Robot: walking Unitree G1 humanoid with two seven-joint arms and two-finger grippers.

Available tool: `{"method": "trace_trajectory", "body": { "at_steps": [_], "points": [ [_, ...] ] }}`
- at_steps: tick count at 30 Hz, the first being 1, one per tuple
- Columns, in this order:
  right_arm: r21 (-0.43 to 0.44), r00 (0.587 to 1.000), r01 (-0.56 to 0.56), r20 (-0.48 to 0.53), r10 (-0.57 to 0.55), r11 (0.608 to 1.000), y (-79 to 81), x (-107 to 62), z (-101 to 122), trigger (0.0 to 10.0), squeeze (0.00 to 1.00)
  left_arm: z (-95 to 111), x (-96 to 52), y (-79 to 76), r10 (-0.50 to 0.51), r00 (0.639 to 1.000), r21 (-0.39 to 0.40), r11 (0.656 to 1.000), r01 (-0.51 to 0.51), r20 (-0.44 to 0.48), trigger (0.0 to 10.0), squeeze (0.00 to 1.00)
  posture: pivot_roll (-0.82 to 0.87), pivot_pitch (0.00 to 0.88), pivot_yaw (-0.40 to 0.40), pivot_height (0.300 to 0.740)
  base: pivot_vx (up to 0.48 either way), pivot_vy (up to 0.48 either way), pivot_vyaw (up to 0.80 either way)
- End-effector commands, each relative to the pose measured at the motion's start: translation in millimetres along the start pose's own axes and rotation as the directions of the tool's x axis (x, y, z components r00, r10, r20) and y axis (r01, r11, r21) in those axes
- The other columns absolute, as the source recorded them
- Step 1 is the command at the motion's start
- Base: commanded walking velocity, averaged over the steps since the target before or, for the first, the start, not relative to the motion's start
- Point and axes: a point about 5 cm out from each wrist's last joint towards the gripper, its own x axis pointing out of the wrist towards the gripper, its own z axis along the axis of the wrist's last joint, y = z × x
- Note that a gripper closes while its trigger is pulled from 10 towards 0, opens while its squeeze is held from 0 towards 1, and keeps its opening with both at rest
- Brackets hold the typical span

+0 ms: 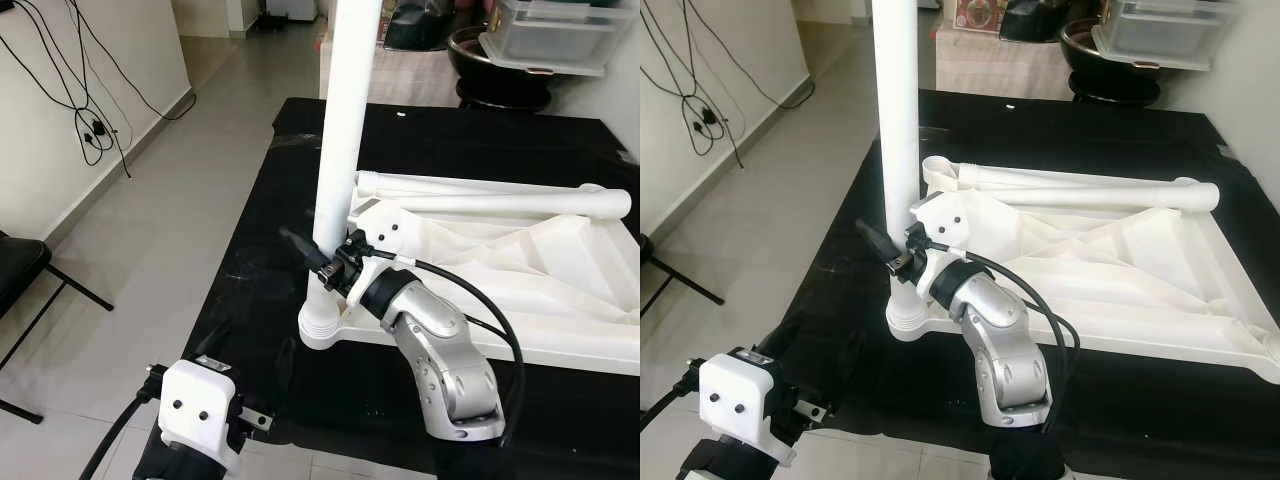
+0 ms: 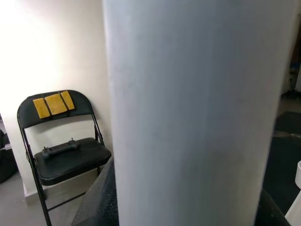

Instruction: Building children table

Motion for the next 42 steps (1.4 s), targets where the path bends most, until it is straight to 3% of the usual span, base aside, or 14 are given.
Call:
{"method": "trace_trajectory", "body": {
  "at_steps": [1, 2, 3, 7, 11, 12, 13, 18, 24, 26, 31, 32, 33, 42],
  "points": [
    [0.040, 0.991, 0.006, -0.130, 0.000, 0.999, -4.8, -2.0, -22, 10.0, 0.00, -5, -0.7, 1.0, 0.012, 1.000, -0.003, 1.000, -0.012, -0.017, 10.0, 0.00, 0.08, 0.126, -0.044, 0.740, 0.000, 0.000, 0.00],
    [0.056, 0.990, -0.082, -0.106, 0.088, 0.995, -5.5, 2.8, -17, 10.0, 1.00, -5, -0.4, 1.3, 0.014, 1.000, -0.003, 1.000, -0.014, -0.017, 10.0, 0.00, 0.08, 0.126, -0.044, 0.740, 0.000, 0.000, 0.00],
    [0.089, 0.973, -0.202, -0.092, 0.210, 0.975, -5.8, 6.5, -14, 10.0, 1.00, -5, 0.0, 1.2, 0.015, 1.000, -0.004, 1.000, -0.016, -0.016, 10.0, 0.00, 0.09, 0.125, -0.046, 0.740, 0.000, 0.000, 0.00],
    [0.118, 0.928, -0.358, -0.060, 0.367, 0.926, -14.8, 11.8, -8, 10.0, 1.00, -6, 0.4, 1.0, 0.022, 1.000, -0.011, 1.000, -0.023, -0.017, 10.0, 0.00, 0.09, 0.122, -0.047, 0.740, 0.000, 0.000, 0.00],
    [0.055, 0.850, -0.521, -0.056, 0.524, 0.852, -26.4, 16.8, 0, 10.0, 1.00, -7, -0.7, 0.3, 0.025, 0.999, -0.012, 1.000, -0.026, -0.019, 10.0, 0.00, 0.11, 0.124, -0.048, 0.740, 0.000, 0.000, 0.00],
    [0.037, 0.822, -0.564, -0.066, 0.565, 0.825, -27.6, 17.6, 1, 10.0, 0.75, -7, -1.2, 0.3, 0.027, 0.999, -0.013, 1.000, -0.028, -0.020, 10.0, 0.00, 0.11, 0.124, -0.046, 0.740, 0.000, 0.000, 0.00],
    [0.021, 0.793, -0.604, -0.079, 0.604, 0.797, -28.6, 18.1, 2, 10.0, 0.00, -7, -1.9, 0.3, 0.030, 0.999, -0.014, 0.999, -0.030, -0.022, 10.0, 0.00, 0.12, 0.127, -0.043, 0.740, 0.000, 0.000, 0.00],
    [0.012, 0.673, -0.735, -0.110, 0.732, 0.678, -34.6, 24.9, 12, 10.0, 0.00, -7, -4.3, -0.5, 0.030, 0.999, -0.015, 0.999, -0.030, -0.026, 10.0, 0.00, 0.13, 0.140, -0.042, 0.740, 0.000, 0.000, 0.00],
    [0.009, 0.627, -0.775, -0.121, 0.770, 0.632, -39.8, 32.1, 15, 10.0, 0.00, -7, -4.8, -0.5, 0.032, 0.999, -0.016, 0.999, -0.033, -0.028, 10.0, 0.00, 0.13, 0.142, -0.043, 0.740, 0.000, 0.000, 0.00],
    [0.022, 0.584, -0.807, -0.126, 0.802, 0.590, -44.4, 36.9, 18, 10.0, 0.00, -6, -4.9, -1.0, 0.033, 0.999, -0.015, 0.999, -0.033, -0.027, 10.0, 0.00, 0.14, 0.150, -0.045, 0.740, 0.000, 0.000, 0.00],
    [0.029, 0.565, -0.819, -0.129, 0.815, 0.573, -48.3, 40.3, 19, 10.0, 0.00, -6, -4.8, -1.6, 0.031, 0.999, -0.016, 0.999, -0.031, -0.026, 10.0, 0.00, 0.14, 0.150, -0.045, 0.740, 0.000, 0.000, 0.00],
    [0.031, 0.569, -0.817, -0.127, 0.813, 0.576, -50.0, 42.6, 20, 3.8, 0.00, -6, -4.6, -1.8, 0.030, 0.999, -0.016, 0.999, -0.030, -0.025, 10.0, 0.00, 0.14, 0.152, -0.046, 0.740, 0.000, 0.000, 0.00],
    [0.033, 0.575, -0.812, -0.125, 0.808, 0.583, -51.5, 44.5, 21, 0.0, 0.00, -5, -4.3, -2.1, 0.029, 0.999, -0.015, 0.999, -0.030, -0.025, 10.0, 0.00, 0.14, 0.152, -0.045, 0.740, 0.000, 0.000, 0.00],
    [0.052, 0.575, -0.810, -0.120, 0.809, 0.584, -62.4, 40.7, 17, 0.0, 0.00, -4, -2.8, -2.5, 0.030, 0.999, -0.010, 0.999, -0.030, -0.019, 10.0, 0.00, 0.13, 0.153, -0.043, 0.740, 0.000, 0.000, 0.00]
  ]
}}
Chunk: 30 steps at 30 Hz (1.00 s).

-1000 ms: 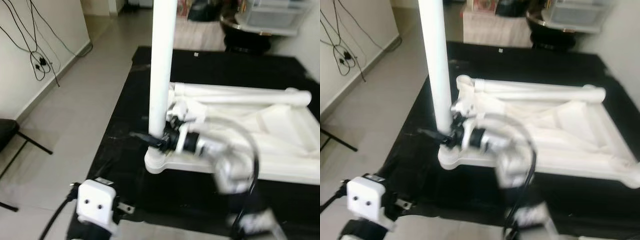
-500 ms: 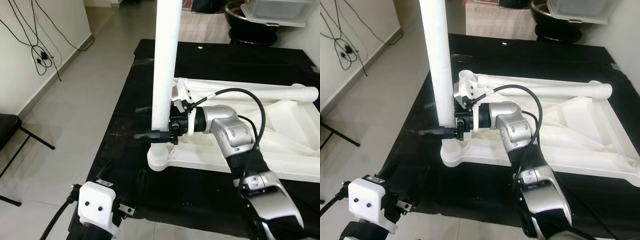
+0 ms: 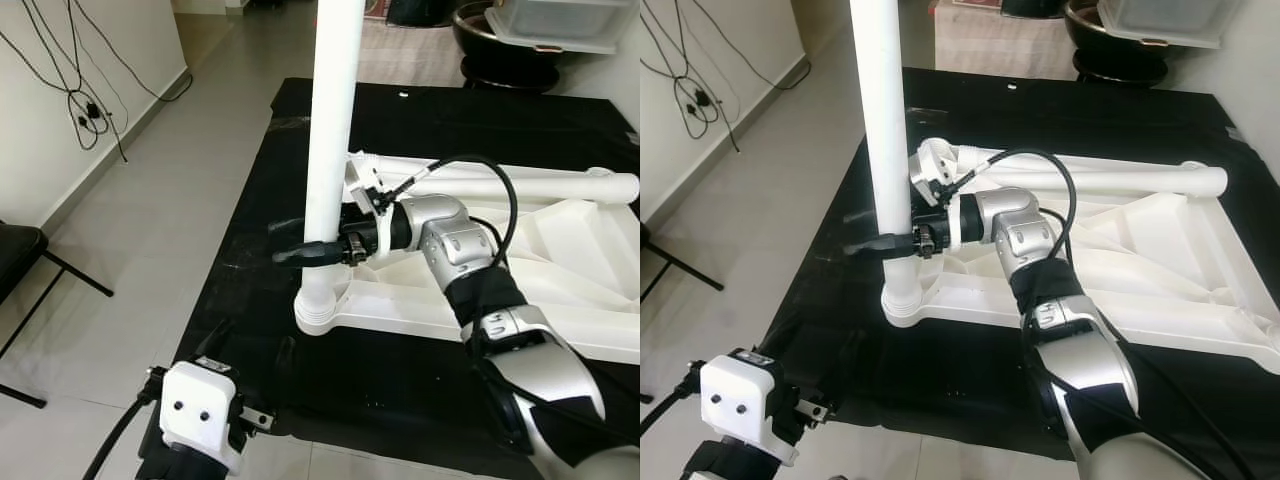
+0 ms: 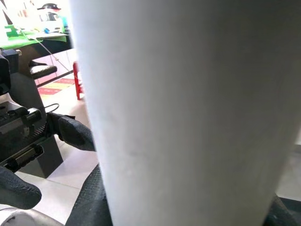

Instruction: Building children table

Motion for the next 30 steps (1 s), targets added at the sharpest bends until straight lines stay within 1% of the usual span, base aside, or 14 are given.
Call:
{"method": "trace_trajectory", "body": {
  "at_steps": [1, 4, 9, 11, 12, 13, 15, 16, 17, 19, 20, 21, 29, 30],
  "points": [
    [0.012, 0.999, 0.035, -0.002, -0.035, 0.999, -1.2, -6.3, -5, 0.0, 0.00, 0, 0.0, -0.2, 0.012, 1.000, 0.001, 1.000, -0.012, -0.005, 10.0, 0.00, 0.12, 0.152, -0.045, 0.740, 0.000, 0.000, 0.00],
    [0.008, 0.999, 0.050, 0.002, -0.050, 0.999, -1.2, -7.4, -7, 0.0, 0.00, 0, 0.3, -0.2, 0.011, 1.000, 0.001, 1.000, -0.011, -0.004, 10.0, 0.00, 0.12, 0.152, -0.045, 0.740, 0.000, 0.000, 0.00],
    [-0.013, 0.987, 0.161, 0.010, -0.161, 0.987, 3.1, -11.6, -17, 0.0, 0.00, 1, 0.7, 0.2, 0.013, 1.000, 0.001, 1.000, -0.013, -0.001, 10.0, 0.00, 0.11, 0.155, -0.047, 0.740, 0.000, 0.000, 0.00],
    [0.024, 0.948, 0.319, 0.000, -0.319, 0.948, 16.8, -12.3, -34, 0.0, 0.00, 2, 0.7, 1.2, 0.014, 1.000, 0.002, 1.000, -0.014, 0.001, 10.0, 0.00, 0.10, 0.161, -0.042, 0.740, 0.000, 0.000, 0.00],
    [0.024, 0.948, 0.319, 0.000, -0.319, 0.948, 16.8, -12.3, -34, 0.0, 0.00, 2, 0.7, 1.2, 0.014, 1.000, 0.002, 1.000, -0.014, 0.001, 10.0, 0.00, 0.10, 0.161, -0.042, 0.740, 0.000, 0.000, 0.00],
    [0.014, 0.894, 0.448, -0.029, -0.447, 0.894, 23.6, -10.0, -43, 0.0, 0.00, 2, 0.6, 2.2, 0.013, 1.000, 0.003, 1.000, -0.013, 0.001, 10.0, 0.00, 0.10, 0.162, -0.040, 0.740, 0.000, 0.000, 0.00],
    [0.014, 0.894, 0.448, -0.029, -0.447, 0.894, 23.6, -10.0, -43, 0.0, 0.00, 2, 0.6, 2.2, 0.013, 1.000, 0.003, 1.000, -0.013, 0.001, 10.0, 0.00, 0.10, 0.162, -0.040, 0.740, 0.000, 0.000, 0.00],
    [0.022, 0.678, 0.733, -0.094, -0.729, 0.679, 27.6, -16.0, -52, 0.0, 0.00, 2, 0.4, 3.6, 0.012, 1.000, 0.007, 1.000, -0.012, 0.000, 10.0, 0.00, 0.09, 0.168, -0.038, 0.740, 0.000, 0.000, 0.00],
    [-0.036, 0.491, 0.866, -0.128, -0.862, 0.499, 36.0, -20.0, -55, 0.0, 0.00, 2, 0.9, 4.6, 0.010, 1.000, 0.010, 1.000, -0.010, 0.000, 10.0, 0.00, 0.09, 0.164, -0.031, 0.740, 0.000, 0.000, 0.00],
    [-0.036, 0.491, 0.866, -0.128, -0.862, 0.499, 36.0, -20.0, -55, 0.0, 0.00, 2, 0.9, 4.6, 0.010, 1.000, 0.010, 1.000, -0.010, 0.000, 10.0, 0.00, 0.09, 0.164, -0.031, 0.740, 0.000, 0.000, 0.00],
    [-0.063, 0.368, 0.923, -0.139, -0.919, 0.379, 39.0, -21.7, -55, 0.0, 0.00, 2, 1.3, 5.6, 0.008, 1.000, 0.011, 1.000, -0.008, -0.001, 10.0, 0.00, 0.08, 0.162, -0.027, 0.740, 0.000, 0.000, 0.00],
    [-0.079, 0.321, 0.940, -0.139, -0.937, 0.333, 37.7, -19.7, -55, 0.0, 0.00, 2, 2.4, 6.0, 0.005, 1.000, 0.013, 1.000, -0.005, 0.000, 10.0, 0.00, 0.09, 0.149, -0.025, 0.740, 0.000, 0.000, 0.00],
    [-0.056, 0.370, 0.925, -0.092, -0.925, 0.375, 27.6, -3.1, -46, 0.0, 0.00, 1, 4.2, 6.5, 0.008, 1.000, 0.017, 1.000, -0.008, 0.004, 10.0, 0.00, 0.09, 0.141, -0.027, 0.740, 0.000, 0.000, 0.00],
    [-0.032, 0.389, 0.919, -0.083, -0.918, 0.392, 26.2, -0.7, -42, 6.2, 0.00, 1, 4.4, 6.5, 0.011, 1.000, 0.017, 1.000, -0.011, 0.004, 10.0, 0.00, 0.09, 0.141, -0.027, 0.740, 0.000, 0.000, 0.00]
  ]
}}
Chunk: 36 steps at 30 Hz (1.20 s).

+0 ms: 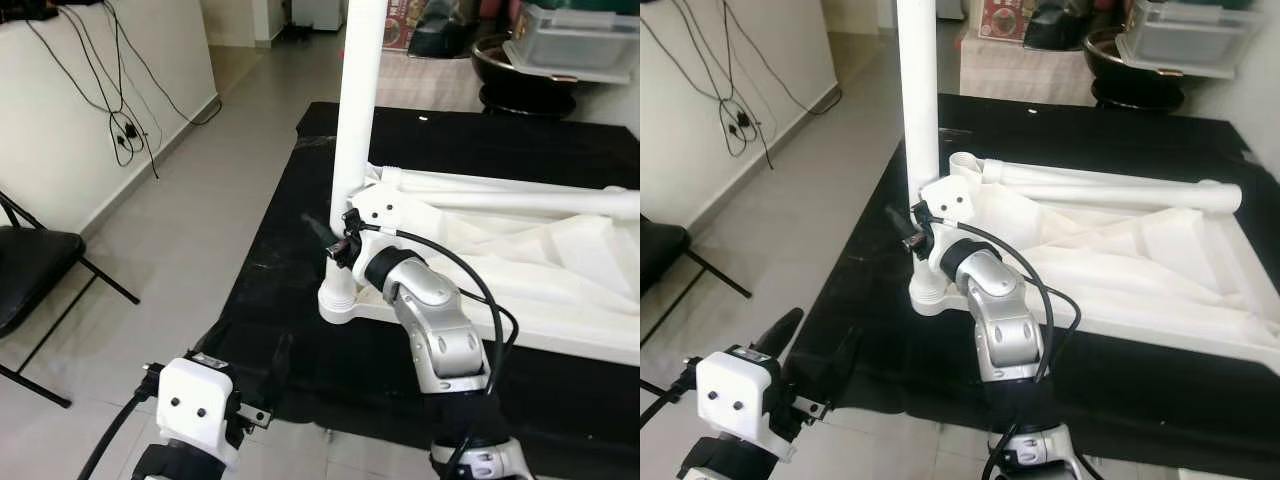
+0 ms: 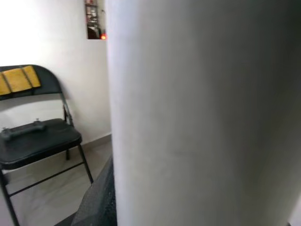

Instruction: Building children table

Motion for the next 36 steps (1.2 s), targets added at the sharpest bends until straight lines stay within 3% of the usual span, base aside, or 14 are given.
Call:
{"method": "trace_trajectory", "body": {
  "at_steps": [1, 3, 4, 5, 6, 9, 13, 16, 18, 19, 20, 29, 35, 36],
  "points": [
    [-0.007, 0.995, 0.027, -0.094, -0.027, 1.000, -6.7, -2.2, -14, 6.2, 0.00, -4, -0.3, 0.2, 0.005, 1.000, -0.002, 1.000, -0.005, -0.022, 10.0, 0.00, 0.09, 0.141, -0.027, 0.740, 0.000, 0.000, 0.00],
    [0.009, 0.996, 0.014, -0.088, -0.013, 1.000, -5.7, -0.8, -11, 6.2, 0.00, -4, -0.2, 0.2, 0.006, 1.000, -0.002, 1.000, -0.006, -0.022, 10.0, 0.00, 0.09, 0.141, -0.027, 0.740, 0.000, 0.000, 0.00],
    [0.048, 0.998, -0.016, -0.055, 0.018, 0.999, -2.8, 1.2, -4, 10.0, 0.00, -4, 0.1, -0.2, 0.005, 1.000, -0.003, 1.000, -0.005, -0.022, 10.0, 0.00, 0.09, 0.139, -0.028, 0.740, 0.000, 0.000, 0.00],
    [0.048, 0.998, -0.016, -0.055, 0.018, 0.999, -2.8, 1.2, -4, 10.0, 0.00, -4, 0.1, -0.2, 0.005, 1.000, -0.003, 1.000, -0.005, -0.022, 10.0, 0.00, 0.09, 0.139, -0.028, 0.740, 0.000, 0.000, 0.00],
    [0.068, 0.993, -0.114, 0.001, 0.115, 0.991, 3.2, 4.5, 6, 10.0, 1.00, -4, 0.3, -0.7, 0.004, 1.000, -0.005, 1.000, -0.004, -0.022, 10.0, 0.00, 0.09, 0.138, -0.030, 0.740, 0.000, 0.000, 0.00],
    [0.055, 0.893, -0.437, 0.147, 0.426, 0.898, 18.5, 9.1, 33, 10.0, 1.00, -5, 0.9, -2.0, 0.002, 1.000, -0.010, 1.000, -0.003, -0.022, 10.0, 0.00, 0.09, 0.136, -0.037, 0.740, 0.000, 0.000, 0.00],
    [0.040, 0.873, -0.470, 0.168, 0.457, 0.882, 15.1, 14.1, 36, 10.0, 1.00, -5, 0.9, -2.8, 0.003, 1.000, -0.012, 1.000, -0.003, -0.022, 10.0, 0.00, 0.09, 0.136, -0.041, 0.740, 0.000, 0.000, 0.00],
    [-0.009, 0.785, -0.606, 0.156, 0.600, 0.795, 23.3, 16.6, 33, 10.0, 1.00, -5, 0.1, -3.2, 0.006, 1.000, -0.012, 1.000, -0.006, -0.023, 10.0, 0.00, 0.10, 0.137, -0.041, 0.740, 0.000, 0.000, 0.00],
    [-0.022, 0.743, -0.658, 0.145, 0.654, 0.753, 26.8, 16.6, 31, 10.0, 0.84, -5, -0.3, -3.2, 0.008, 1.000, -0.013, 1.000, -0.008, -0.024, 10.0, 0.00, 0.10, 0.137, -0.041, 0.740, 0.000, 0.000, 0.00],
    [-0.050, 0.700, -0.703, 0.125, 0.703, 0.709, 29.0, 17.3, 29, 10.0, 0.00, -5, -0.8, -3.3, 0.009, 1.000, -0.012, 1.000, -0.009, -0.025, 10.0, 0.00, 0.10, 0.137, -0.041, 0.740, 0.000, 0.000, 0.00],
    [-0.069, 0.645, -0.755, 0.100, 0.758, 0.652, 30.1, 17.9, 27, 10.0, 0.00, -6, -1.7, -3.4, 0.009, 1.000, -0.013, 1.000, -0.009, -0.027, 10.0, 0.00, 0.11, 0.138, -0.040, 0.740, 0.000, 0.000, 0.00],
    [-0.045, 0.496, -0.866, 0.050, 0.867, 0.498, 24.5, 22.5, 27, 10.0, 0.00, -7, -4.2, -4.3, 0.006, 0.999, -0.019, 1.000, -0.006, -0.035, 10.0, 0.00, 0.11, 0.146, -0.045, 0.740, 0.000, 0.000, 0.00],
    [-0.027, 0.449, -0.892, 0.068, 0.891, 0.451, 25.1, 27.5, 28, 10.0, 0.00, -6, -5.2, -4.7, 0.008, 0.999, -0.019, 1.000, -0.008, -0.038, 10.0, 0.00, 0.12, 0.153, -0.042, 0.740, 0.000, 0.000, 0.00],
    [-0.023, 0.440, -0.896, 0.079, 0.894, 0.443, 26.4, 29.8, 29, 3.5, 0.00, -6, -5.5, -5.2, 0.008, 0.999, -0.019, 1.000, -0.009, -0.039, 10.0, 0.00, 0.12, 0.154, -0.042, 0.740, 0.000, 0.000, 0.00]
  ]
}}
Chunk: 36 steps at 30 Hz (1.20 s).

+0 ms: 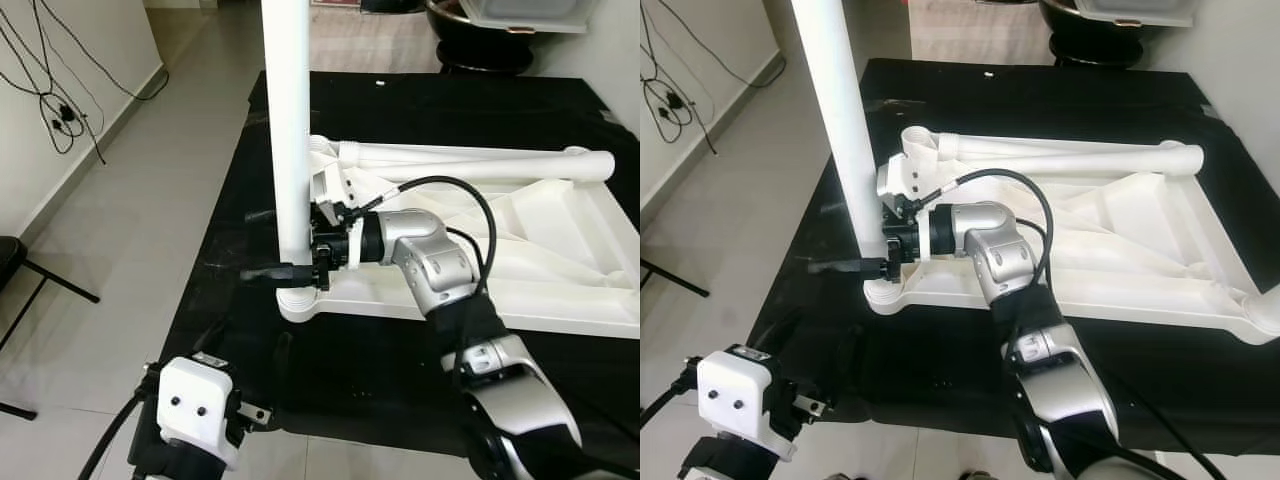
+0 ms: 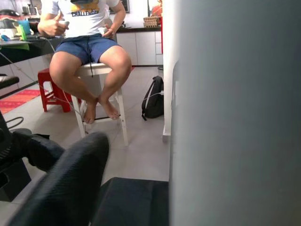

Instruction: Building children table

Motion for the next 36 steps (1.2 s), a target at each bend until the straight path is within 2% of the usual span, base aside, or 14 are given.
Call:
{"method": "trace_trajectory", "body": {
  "at_steps": [1, 2, 3, 14, 21, 22, 23, 25, 26, 27, 28, 32, 34, 36],
  "points": [
    [-0.005, 0.999, -0.045, 0.024, 0.045, 0.999, 1.0, 7.7, 2, 3.5, 0.00, -2, -1.7, -0.7, 0.008, 1.000, 0.003, 1.000, -0.008, -0.010, 10.0, 0.00, 0.12, 0.154, -0.042, 0.740, 0.000, 0.000, 0.00],
    [-0.005, 0.999, -0.045, 0.024, 0.045, 0.999, 1.0, 7.7, 2, 3.5, 0.00, -2, -1.7, -0.7, 0.008, 1.000, 0.003, 1.000, -0.008, -0.010, 10.0, 0.00, 0.12, 0.154, -0.042, 0.740, 0.000, 0.000, 0.00],
    [-0.001, 0.998, -0.056, 0.034, 0.056, 0.998, 0.2, 9.1, 2, 0.0, 0.00, -2, -1.9, -1.2, 0.008, 1.000, 0.003, 1.000, -0.008, -0.011, 10.0, 0.00, 0.12, 0.157, -0.042, 0.740, 0.000, 0.000, 0.00],
    [-0.017, 0.998, -0.046, 0.029, 0.047, 0.999, -2.9, -0.2, 1, 0.0, 0.00, -1, -1.1, -2.5, 0.006, 1.000, -0.002, 1.000, -0.006, -0.009, 10.0, 0.00, 0.10, 0.161, -0.041, 0.740, 0.000, 0.000, 0.00],
    [-0.046, 0.987, 0.163, 0.008, -0.163, 0.986, -7.1, -27.0, -5, 0.0, 0.00, -2, 0.4, -1.7, 0.006, 1.000, -0.006, 1.000, -0.006, -0.006, 10.0, 0.00, 0.08, 0.159, -0.035, 0.740, 0.000, 0.000, 0.00],
    [-0.023, 0.923, 0.384, -0.014, -0.385, 0.923, -7.1, -32.7, -12, 0.0, 0.00, -2, 0.5, -1.0, 0.003, 1.000, -0.006, 1.000, -0.003, -0.006, 10.0, 0.00, 0.08, 0.158, -0.042, 0.740, 0.000, 0.000, 0.00],
    [-0.038, 0.795, 0.604, -0.046, -0.605, 0.796, -6.2, -37.2, -19, 0.0, 0.00, -2, 0.5, -0.1, 0.002, 1.000, -0.005, 1.000, -0.002, -0.006, 10.0, 0.00, 0.07, 0.159, -0.041, 0.740, 0.000, 0.000, 0.00],
    [-0.038, 0.795, 0.604, -0.046, -0.605, 0.796, -6.2, -37.2, -19, 0.0, 0.00, -2, 0.5, -0.1, 0.002, 1.000, -0.005, 1.000, -0.002, -0.006, 10.0, 0.00, 0.07, 0.159, -0.041, 0.740, 0.000, 0.000, 0.00],
    [-0.097, 0.618, 0.773, -0.111, -0.778, 0.627, 6.9, -44.8, -31, 0.0, 0.00, -2, 0.4, 0.9, 0.003, 1.000, -0.005, 1.000, -0.003, -0.005, 10.0, 0.00, 0.06, 0.162, -0.033, 0.740, 0.000, 0.000, 0.00],
    [-0.097, 0.618, 0.773, -0.111, -0.778, 0.627, 6.9, -44.8, -31, 0.0, 0.00, -2, 0.4, 0.9, 0.003, 1.000, -0.005, 1.000, -0.003, -0.005, 10.0, 0.00, 0.06, 0.162, -0.033, 0.740, 0.000, 0.000, 0.00],
    [-0.129, 0.519, 0.837, -0.125, -0.846, 0.532, 14.3, -44.6, -37, 0.0, 0.00, -2, 1.2, 2.1, 0.003, 1.000, -0.003, 1.000, -0.003, -0.004, 10.0, 0.00, 0.05, 0.150, -0.010, 0.740, 0.000, 0.000, 0.00],
    [-0.147, 0.479, 0.857, -0.130, -0.868, 0.494, 17.1, -42.5, -40, 0.0, 0.00, -3, 2.1, 2.8, 0.002, 1.000, -0.002, 1.000, -0.002, -0.004, 10.0, 0.00, 0.06, 0.146, -0.009, 0.740, 0.000, 0.000, 0.00],
    [-0.116, 0.522, 0.839, -0.109, -0.846, 0.532, 16.6, -20.1, -38, 0.0, 0.00, -3, 4.5, 2.7, -0.013, 1.000, 0.002, 1.000, 0.013, -0.002, 10.0, 0.00, 0.06, 0.147, -0.018, 0.740, 0.000, 0.000, 0.00],
    [-0.107, 0.534, 0.833, -0.102, -0.839, 0.543, 16.6, -14.0, -36, 0.0, 0.00, -3, 5.0, 2.6, -0.016, 1.000, 0.004, 1.000, 0.016, -0.001, 10.0, 0.00, 0.06, 0.147, -0.018, 0.740, 0.000, 0.000, 0.00]
  ]
}}
